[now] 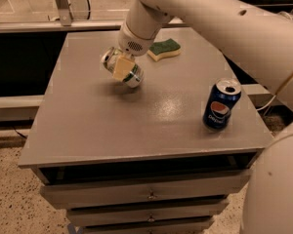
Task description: Knock 7up can over
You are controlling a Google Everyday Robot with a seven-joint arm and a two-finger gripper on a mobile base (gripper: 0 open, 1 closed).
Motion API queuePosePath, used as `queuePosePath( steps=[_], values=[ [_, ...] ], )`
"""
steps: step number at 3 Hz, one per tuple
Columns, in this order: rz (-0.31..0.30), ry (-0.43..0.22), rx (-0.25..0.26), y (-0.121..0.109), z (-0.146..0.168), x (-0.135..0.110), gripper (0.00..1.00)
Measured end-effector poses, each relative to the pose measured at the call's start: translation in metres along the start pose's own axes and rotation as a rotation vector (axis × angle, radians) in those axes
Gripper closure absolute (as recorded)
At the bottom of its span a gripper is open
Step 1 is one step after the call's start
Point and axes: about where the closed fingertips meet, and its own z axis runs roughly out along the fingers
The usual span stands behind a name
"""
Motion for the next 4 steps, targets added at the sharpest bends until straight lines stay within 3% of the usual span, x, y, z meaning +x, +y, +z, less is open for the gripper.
queuePosePath(
  steps=[2, 3, 4],
  values=[
    [-0.056, 0.053, -0.107, 0.014, 0.028, 0.007, 0.15],
    [-0.078, 0.04, -0.145, 0.02, 0.04, 0.002, 0.0],
    [-0.081, 0.02, -0.16, 0.022, 0.043, 0.0, 0.0]
  ],
)
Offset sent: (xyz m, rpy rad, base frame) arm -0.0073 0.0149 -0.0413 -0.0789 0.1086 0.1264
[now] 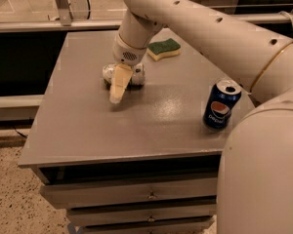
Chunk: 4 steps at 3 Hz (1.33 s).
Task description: Knock 7up can over
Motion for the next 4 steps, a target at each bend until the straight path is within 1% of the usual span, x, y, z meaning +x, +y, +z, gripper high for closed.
queuePosePath(
  steps=[1, 2, 3, 4],
  values=[
    [0.023, -0.135, 0.011, -0.003, -0.005, -0.002, 0.0],
    [0.13, -0.409, 0.09, -0.028, -0.049, 0.025, 0.0],
    [0.18, -0.534, 0.161, -0.044, -0.09, 0.047, 0.0],
    [0.199, -0.587, 0.226, -0.053, -0.129, 0.065, 0.0]
  ],
)
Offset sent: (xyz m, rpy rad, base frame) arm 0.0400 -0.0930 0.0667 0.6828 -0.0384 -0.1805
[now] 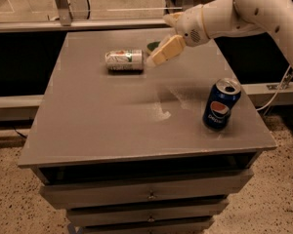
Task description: Knock 7up can over
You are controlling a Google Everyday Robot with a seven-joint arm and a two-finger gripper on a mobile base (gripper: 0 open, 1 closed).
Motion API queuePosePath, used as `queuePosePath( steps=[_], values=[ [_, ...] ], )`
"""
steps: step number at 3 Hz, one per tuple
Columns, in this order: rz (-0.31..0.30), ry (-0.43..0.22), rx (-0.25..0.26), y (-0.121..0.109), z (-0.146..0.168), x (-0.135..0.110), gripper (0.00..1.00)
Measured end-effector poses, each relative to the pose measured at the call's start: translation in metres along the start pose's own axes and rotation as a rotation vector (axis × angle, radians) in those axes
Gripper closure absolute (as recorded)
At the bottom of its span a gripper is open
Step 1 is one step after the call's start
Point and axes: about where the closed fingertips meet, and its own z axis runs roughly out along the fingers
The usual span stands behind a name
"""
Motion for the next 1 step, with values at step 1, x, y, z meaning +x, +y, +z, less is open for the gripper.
queuePosePath(
  steps=[1],
  values=[
    [-0.01, 0.012, 0.033, -0.01, -0.0288, -0.0088, 0.0]
  ],
)
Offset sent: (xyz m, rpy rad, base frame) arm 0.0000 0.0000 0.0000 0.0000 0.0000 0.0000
